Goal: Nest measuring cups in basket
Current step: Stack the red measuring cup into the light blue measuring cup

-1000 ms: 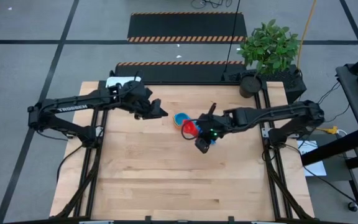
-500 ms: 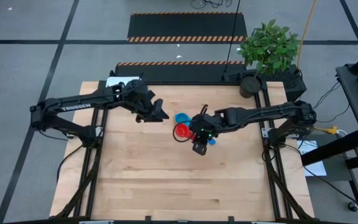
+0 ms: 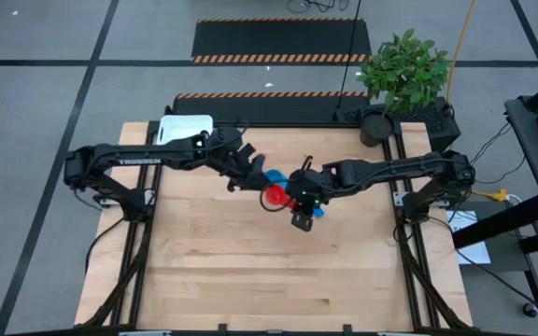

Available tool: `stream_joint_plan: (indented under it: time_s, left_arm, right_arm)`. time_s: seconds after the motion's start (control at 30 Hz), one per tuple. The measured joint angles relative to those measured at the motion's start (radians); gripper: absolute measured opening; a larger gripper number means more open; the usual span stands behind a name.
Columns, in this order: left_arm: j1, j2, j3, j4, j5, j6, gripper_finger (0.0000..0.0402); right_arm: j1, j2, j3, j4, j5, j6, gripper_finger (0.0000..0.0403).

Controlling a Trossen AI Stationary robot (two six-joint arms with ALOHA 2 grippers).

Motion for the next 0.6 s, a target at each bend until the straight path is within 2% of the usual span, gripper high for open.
stream_joint_plan:
  time_s: [0.33, 0.6]
  left_arm:
    - [-0.005, 0.005, 0.002, 0.002, 0.021, -0.008, 0.011]
    - [-0.005, 0.005, 0.001, 0.001, 0.052, 0.047, 0.0073]
  right_arm:
    - [0.001, 0.0, 0.0, -0.007, 0.0, -0.002, 0.0133]
    - [0.001, 0.0, 0.0, -0.003, 0.003, 0.0, 0.0133]
